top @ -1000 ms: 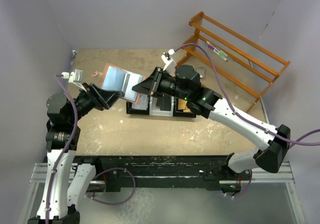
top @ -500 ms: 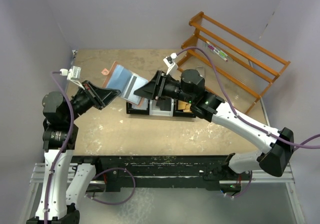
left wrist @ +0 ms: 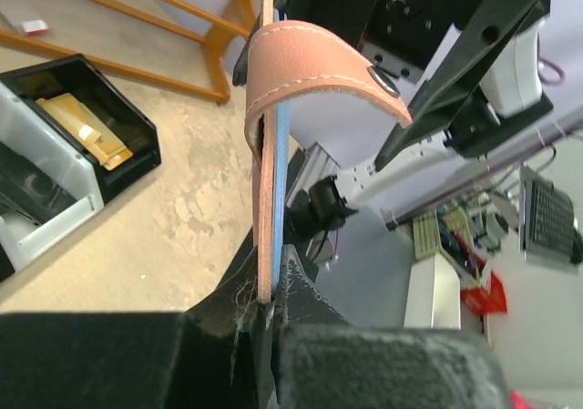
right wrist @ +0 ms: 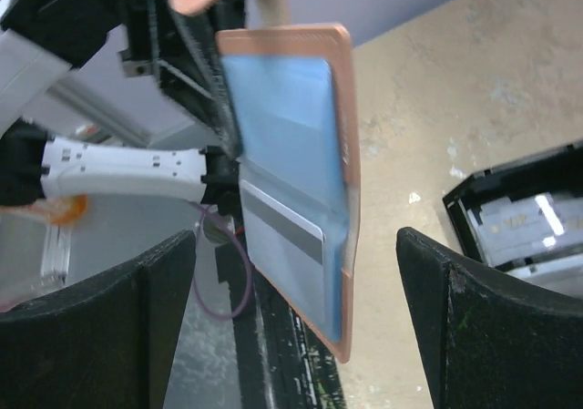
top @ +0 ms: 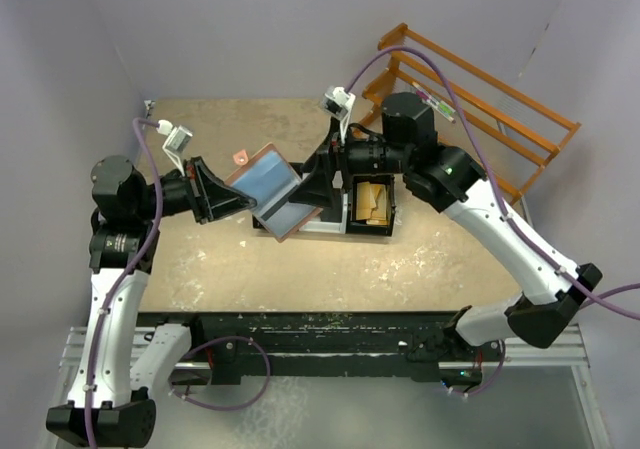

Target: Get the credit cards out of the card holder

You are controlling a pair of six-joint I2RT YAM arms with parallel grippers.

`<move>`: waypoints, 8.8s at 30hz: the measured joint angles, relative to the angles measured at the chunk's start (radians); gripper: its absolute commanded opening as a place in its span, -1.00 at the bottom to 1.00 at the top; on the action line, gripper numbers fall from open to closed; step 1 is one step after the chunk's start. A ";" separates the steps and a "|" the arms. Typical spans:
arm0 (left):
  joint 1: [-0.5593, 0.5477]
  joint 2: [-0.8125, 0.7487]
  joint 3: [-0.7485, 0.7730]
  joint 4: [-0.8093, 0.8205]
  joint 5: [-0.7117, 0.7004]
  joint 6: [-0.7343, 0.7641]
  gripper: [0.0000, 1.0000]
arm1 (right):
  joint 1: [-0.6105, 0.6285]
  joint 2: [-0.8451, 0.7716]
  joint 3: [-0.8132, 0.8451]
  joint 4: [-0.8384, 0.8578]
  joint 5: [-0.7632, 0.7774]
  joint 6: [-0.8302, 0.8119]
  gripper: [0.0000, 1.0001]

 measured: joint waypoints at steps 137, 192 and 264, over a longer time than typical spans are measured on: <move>0.054 0.327 0.322 -0.876 0.161 0.830 -1.00 | 0.037 0.102 -0.209 0.516 -0.114 0.424 -0.52; 0.058 0.281 0.322 -0.821 0.253 0.747 -0.97 | 0.024 0.103 -0.221 0.643 -0.151 0.514 -1.00; 0.060 0.251 0.316 -0.745 0.306 0.698 -0.99 | -0.017 0.096 -0.300 0.841 -0.235 0.683 -1.00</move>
